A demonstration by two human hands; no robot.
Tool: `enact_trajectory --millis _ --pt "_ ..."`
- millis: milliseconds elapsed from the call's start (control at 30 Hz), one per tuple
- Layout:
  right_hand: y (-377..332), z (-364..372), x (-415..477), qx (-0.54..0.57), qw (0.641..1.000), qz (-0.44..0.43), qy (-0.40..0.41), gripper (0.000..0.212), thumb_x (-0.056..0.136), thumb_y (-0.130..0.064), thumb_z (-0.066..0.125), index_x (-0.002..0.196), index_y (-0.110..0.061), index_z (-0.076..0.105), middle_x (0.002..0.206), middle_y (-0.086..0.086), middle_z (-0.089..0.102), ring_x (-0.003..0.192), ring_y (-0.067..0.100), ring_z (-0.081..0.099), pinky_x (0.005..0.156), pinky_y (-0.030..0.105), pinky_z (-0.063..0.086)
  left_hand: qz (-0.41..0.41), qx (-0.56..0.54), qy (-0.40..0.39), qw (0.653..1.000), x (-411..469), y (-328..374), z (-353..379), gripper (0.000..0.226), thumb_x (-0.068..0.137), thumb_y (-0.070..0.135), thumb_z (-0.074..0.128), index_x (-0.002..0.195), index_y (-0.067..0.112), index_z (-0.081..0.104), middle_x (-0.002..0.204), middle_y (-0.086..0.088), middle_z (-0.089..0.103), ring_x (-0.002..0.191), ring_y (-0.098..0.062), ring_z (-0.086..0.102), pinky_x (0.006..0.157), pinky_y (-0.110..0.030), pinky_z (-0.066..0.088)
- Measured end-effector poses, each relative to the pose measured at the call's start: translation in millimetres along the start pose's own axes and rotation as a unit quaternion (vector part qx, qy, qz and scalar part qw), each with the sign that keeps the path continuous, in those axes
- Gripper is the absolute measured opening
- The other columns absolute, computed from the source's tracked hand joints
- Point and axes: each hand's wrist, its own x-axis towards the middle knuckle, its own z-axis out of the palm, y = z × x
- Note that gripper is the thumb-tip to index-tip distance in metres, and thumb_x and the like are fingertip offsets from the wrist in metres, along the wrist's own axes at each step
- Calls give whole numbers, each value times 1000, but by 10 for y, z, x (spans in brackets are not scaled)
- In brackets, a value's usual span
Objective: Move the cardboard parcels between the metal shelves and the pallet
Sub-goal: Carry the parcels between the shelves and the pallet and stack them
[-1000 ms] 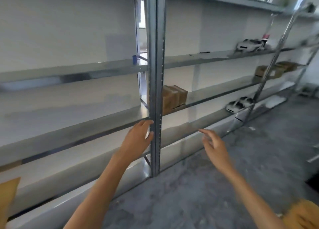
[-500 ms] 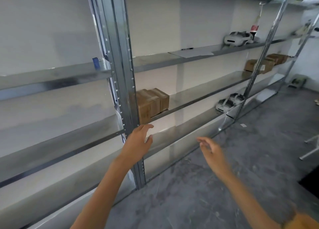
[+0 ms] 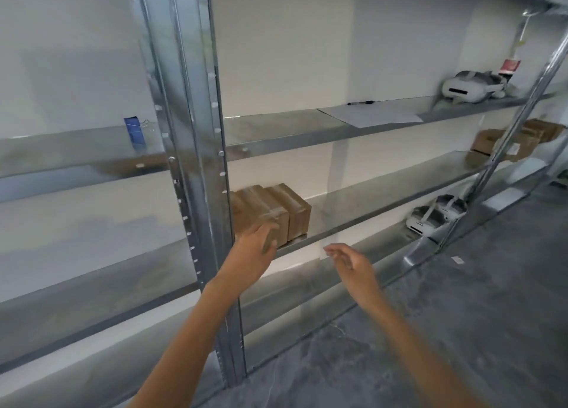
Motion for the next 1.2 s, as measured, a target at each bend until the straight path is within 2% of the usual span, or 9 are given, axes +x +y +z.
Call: enact_trajectory --millis 233,400,533,667,800,900,1000,1100,1200 --pt "336 -13 927 -53 998 -9 -37 21 95 -12 50 107 -20 65 107 -6 68 102 6 61 92 18 46 -1 -2 5 1000 865 -104 293 35 96 16 49 131 19 52 129 -2 56 115 -20 54 99 -35 45" --pt "456 2 1568 -57 996 -28 -54 20 96 -13 49 104 -23 64 105 -7 66 98 6 59 81 4 39 -45 7 18 999 1252 -266 463 31 96 18 49 127 17 54 122 -3 58 107 -19 58 95 -37 48" --pt "594 135 2231 -55 994 -57 -70 22 95 -12 48 106 -25 63 109 -4 66 101 10 60 89 20 45 -109 2 24 994 1569 -382 564 33 98 22 48 131 19 50 125 -1 54 106 -18 57 94 -39 50" --pt "712 352 2880 -149 977 -66 -136 28 96 -20 48 122 -16 57 122 3 58 107 16 56 87 20 39 -161 5 60 985 1954 -470 687 35 99 19 44 134 19 46 123 -3 56 96 -16 60 86 -32 52" --pt "839 579 3342 -237 946 -90 -204 29 96 -26 41 123 -19 52 122 11 53 108 25 53 83 29 46 -206 42 68 975 2394 -521 843 37 99 16 41 136 15 48 130 -6 52 109 -21 55 88 -30 44" --pt "941 719 3463 -278 919 -102 -258 43 97 -32 40 139 -24 32 141 11 35 120 34 46 91 45 47 -254 65 72 962 2581 -586 974 37 99 16 41 135 15 49 133 -5 50 113 -24 53 88 -31 41" --pt "1068 764 3487 -354 876 -65 -322 63 98 -46 32 150 -19 6 159 5 -2 139 38 21 105 58 31 -293 91 79 948 2622 -661 1102 29 98 18 42 124 13 55 126 -4 54 112 -25 54 89 -34 44" --pt "1100 743 3558 -374 872 -52 -312 84 91 -65 27 151 -10 3 159 11 -4 142 40 12 108 61 24 -319 115 89 936 2623 -718 1206 18 98 15 43 107 11 58 117 -6 57 108 -25 51 90 -38 45" --pt "1089 767 3717 -366 878 -11 -308 108 78 -80 35 149 -5 4 157 17 2 138 45 18 105 59 31 -330 137 105 928 2669 -729 1266 20 97 17 44 110 12 58 124 -6 54 113 -25 48 93 -40 44"
